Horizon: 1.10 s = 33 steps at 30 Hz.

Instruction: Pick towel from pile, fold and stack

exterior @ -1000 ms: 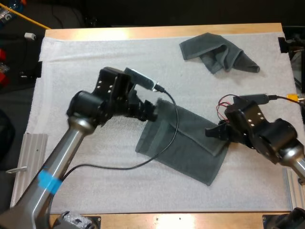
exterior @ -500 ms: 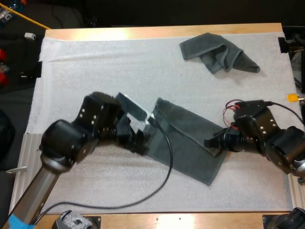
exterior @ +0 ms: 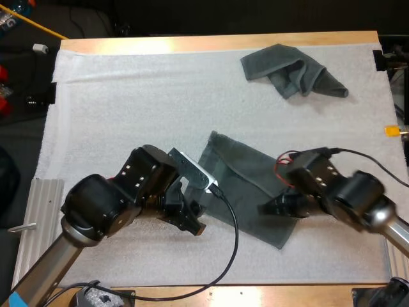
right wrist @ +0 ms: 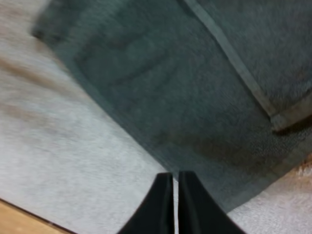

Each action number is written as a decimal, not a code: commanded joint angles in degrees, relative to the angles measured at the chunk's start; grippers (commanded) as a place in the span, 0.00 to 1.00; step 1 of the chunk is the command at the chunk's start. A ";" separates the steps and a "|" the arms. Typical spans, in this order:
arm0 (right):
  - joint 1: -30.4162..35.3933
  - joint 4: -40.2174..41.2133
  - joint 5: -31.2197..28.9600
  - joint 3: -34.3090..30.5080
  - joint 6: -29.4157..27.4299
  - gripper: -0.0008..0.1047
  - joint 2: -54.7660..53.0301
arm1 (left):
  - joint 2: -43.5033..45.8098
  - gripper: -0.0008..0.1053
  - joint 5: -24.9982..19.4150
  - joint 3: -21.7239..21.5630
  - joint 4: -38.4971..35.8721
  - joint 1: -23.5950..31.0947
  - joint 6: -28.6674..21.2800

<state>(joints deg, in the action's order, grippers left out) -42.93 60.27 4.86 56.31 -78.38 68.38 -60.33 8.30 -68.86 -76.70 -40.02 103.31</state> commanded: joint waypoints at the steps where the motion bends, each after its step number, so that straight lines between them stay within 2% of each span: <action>1: -0.03 -1.04 0.09 0.12 0.25 0.01 2.02 | 0.27 0.58 -0.73 0.52 -0.57 -0.27 0.58; 7: 0.10 -3.94 0.11 0.12 0.25 0.01 10.70 | 0.27 0.58 -0.73 2.52 -0.57 -0.27 0.75; 14: 0.10 -7.00 -0.42 0.12 0.25 0.01 18.85 | 0.27 0.58 -0.73 2.59 -0.72 -0.27 0.75; 21: 1.58 -9.84 -4.86 0.12 0.25 0.01 23.93 | 0.27 0.58 -0.73 2.59 -0.72 -0.27 0.75; 26: 4.69 -9.93 -4.86 0.12 0.15 0.01 25.75 | 0.27 0.58 -0.73 2.59 -0.72 -0.27 0.75; 33: 5.99 -11.65 -1.18 0.12 -0.39 0.01 26.56 | 0.27 0.58 -0.73 2.59 -0.61 -0.27 0.75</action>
<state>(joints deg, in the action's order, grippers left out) -37.21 49.05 2.77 56.31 -78.58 94.93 -60.33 8.30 -66.22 -77.21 -40.02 103.38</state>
